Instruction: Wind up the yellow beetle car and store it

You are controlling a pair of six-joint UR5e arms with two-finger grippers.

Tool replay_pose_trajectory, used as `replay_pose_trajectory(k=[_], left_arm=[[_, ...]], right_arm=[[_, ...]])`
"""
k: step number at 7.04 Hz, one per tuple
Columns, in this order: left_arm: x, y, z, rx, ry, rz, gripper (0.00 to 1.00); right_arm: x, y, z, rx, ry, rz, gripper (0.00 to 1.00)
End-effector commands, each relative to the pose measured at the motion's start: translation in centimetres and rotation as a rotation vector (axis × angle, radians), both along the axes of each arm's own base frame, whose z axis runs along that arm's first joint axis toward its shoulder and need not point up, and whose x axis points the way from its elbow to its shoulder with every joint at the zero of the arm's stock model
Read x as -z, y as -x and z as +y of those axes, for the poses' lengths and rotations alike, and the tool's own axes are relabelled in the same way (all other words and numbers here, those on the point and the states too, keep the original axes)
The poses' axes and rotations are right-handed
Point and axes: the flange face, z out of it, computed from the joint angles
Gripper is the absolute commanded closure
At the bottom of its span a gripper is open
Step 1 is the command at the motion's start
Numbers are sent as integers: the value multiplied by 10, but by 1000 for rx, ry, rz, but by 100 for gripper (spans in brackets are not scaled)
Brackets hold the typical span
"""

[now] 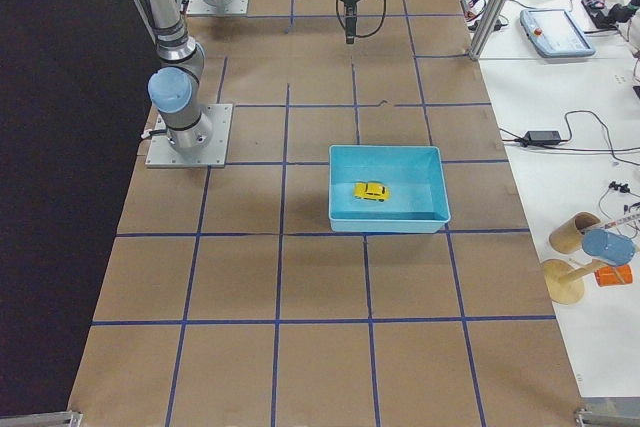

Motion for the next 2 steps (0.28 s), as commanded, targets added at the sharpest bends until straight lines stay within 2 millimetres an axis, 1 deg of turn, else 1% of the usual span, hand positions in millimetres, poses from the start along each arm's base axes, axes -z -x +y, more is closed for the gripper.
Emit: replay_pose_trajectory(k=[1,2], left_arm=[[-3,0,8,0,4,0,1],[-2,0,8,0,3,0,1]], right_arm=[[-5,0,5,-1,-2,4,0],[-5,0,5,-1,-2,4,0]])
